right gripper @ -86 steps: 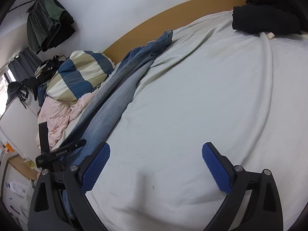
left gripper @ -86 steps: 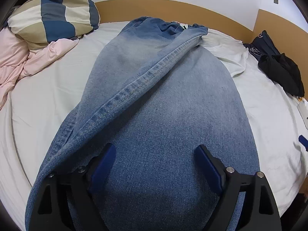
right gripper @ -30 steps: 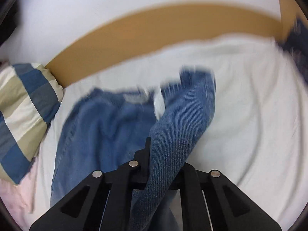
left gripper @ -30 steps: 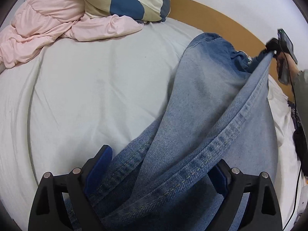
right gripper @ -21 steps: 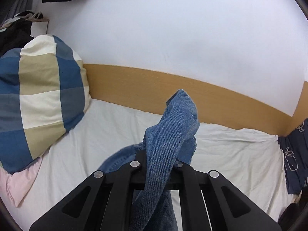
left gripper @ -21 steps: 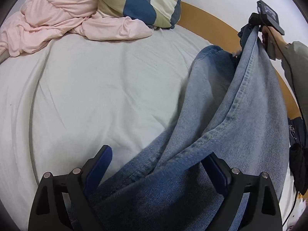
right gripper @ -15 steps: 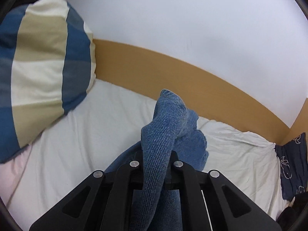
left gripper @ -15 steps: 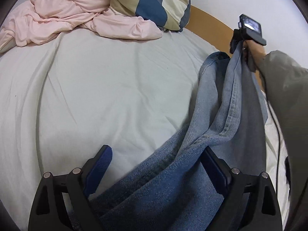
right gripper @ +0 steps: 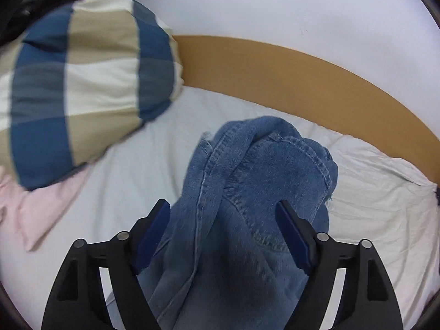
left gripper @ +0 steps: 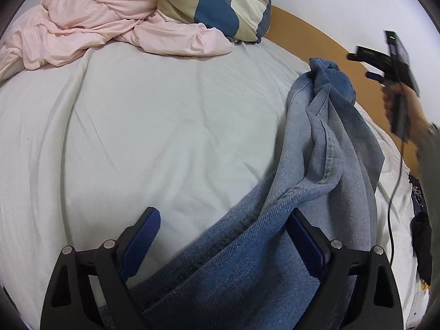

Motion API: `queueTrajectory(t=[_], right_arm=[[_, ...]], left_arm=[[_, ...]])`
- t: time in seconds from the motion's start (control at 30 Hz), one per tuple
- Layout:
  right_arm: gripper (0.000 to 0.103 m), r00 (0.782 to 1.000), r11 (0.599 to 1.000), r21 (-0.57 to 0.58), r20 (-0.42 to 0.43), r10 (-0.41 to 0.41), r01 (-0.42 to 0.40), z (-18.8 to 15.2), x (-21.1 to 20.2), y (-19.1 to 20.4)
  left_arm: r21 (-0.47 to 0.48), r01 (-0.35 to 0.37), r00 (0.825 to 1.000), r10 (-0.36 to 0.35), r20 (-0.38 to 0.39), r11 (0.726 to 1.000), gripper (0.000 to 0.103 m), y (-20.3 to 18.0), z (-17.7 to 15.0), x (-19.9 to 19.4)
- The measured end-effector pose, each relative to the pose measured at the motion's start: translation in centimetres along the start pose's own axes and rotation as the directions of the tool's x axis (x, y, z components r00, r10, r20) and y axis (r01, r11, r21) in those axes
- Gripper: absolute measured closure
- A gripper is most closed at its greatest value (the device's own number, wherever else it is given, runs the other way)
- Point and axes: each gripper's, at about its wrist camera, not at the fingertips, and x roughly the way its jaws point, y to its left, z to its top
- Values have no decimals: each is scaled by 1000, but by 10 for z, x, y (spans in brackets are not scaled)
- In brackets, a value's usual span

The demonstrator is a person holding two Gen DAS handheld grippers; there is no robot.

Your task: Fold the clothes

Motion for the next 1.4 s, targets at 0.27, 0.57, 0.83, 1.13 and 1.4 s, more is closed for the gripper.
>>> queueTrajectory(t=[0.27,0.57,0.83,1.13,1.4], right_arm=[[17,992,992,-62,67,109,-105,-177,-200,-38],[0,992,1000,24,129,-2,-1,-397,-322,-78],[0,985,999,48,174,11,-20,-406,-352,-58],[0,980,997,-76,197,0,16,-413,-362,-27],[0,987,1000,-2,158,-4,4,-413,-357,-41]], left_arm=[[-43,-79,978,86,189,996,10,32,-7,-44],[112,-189,980,180,86,976,10,64,-29,-70],[421,-194,981,184,65,886,10,24,-70,-82],[440,-106,992,122,-9,892,92,31,-77,-85],[420,-43,998,22,54,906,99,44,-99,-134]])
